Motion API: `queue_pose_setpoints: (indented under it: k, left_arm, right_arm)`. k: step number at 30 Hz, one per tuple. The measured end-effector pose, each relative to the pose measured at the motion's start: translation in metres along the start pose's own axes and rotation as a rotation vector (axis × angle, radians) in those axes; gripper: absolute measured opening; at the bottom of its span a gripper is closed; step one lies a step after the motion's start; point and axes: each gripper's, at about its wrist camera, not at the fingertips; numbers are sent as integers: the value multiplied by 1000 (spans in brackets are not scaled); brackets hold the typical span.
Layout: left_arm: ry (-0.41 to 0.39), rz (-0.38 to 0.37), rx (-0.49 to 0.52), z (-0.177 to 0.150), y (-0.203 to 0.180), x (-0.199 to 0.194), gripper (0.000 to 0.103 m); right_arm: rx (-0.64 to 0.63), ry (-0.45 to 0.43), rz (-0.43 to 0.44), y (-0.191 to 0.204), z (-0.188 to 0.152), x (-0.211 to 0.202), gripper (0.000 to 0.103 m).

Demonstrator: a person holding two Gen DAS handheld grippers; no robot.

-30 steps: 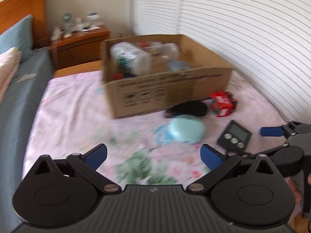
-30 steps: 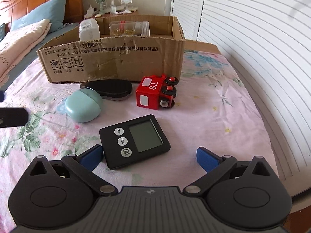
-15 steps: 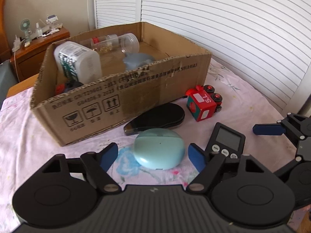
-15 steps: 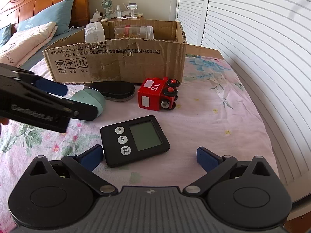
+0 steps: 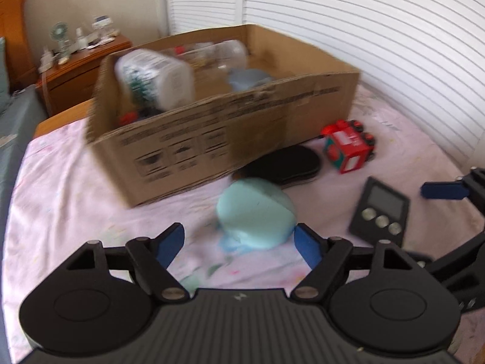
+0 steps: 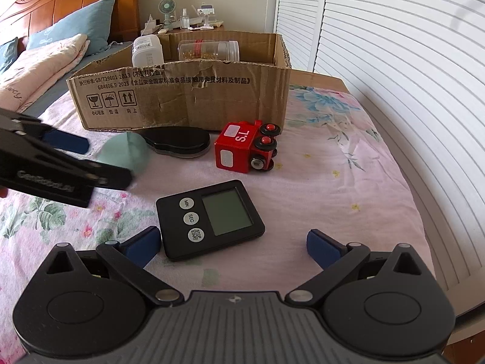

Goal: Organize rigid objects
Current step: 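Move left tool to the mint-green round case and close on it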

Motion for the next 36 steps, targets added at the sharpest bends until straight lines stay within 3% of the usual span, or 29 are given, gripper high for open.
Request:
queue_pose_setpoints:
  k: [5, 10, 17, 31, 36]
  left_arm:
    - [-7, 16, -37, -2, 5, -7, 77]
    - [1, -18, -71, 7, -7, 4, 61]
    - [-9, 33, -97, 15, -17, 14, 51]
    - [-6, 13, -69, -7, 6, -4, 52]
    - [-15, 13, -68, -8, 5, -4, 52]
  right_arm:
    - [3, -4, -3, 1, -1, 0, 103]
    - [3, -5, -3, 1, -1, 0, 103]
    - [2, -12, -2, 1, -2, 0, 103]
    - [-40, -92, 50, -7, -16, -5, 103]
    - [-93, -30, 96, -12, -9, -4, 103]
Point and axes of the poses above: each gripper's, at about its wrist camera, not at the fingertips, and x roughly the way its jaws point, y to its left, z to its top, and after that the axes turned 2 degrees about -z, right-handed
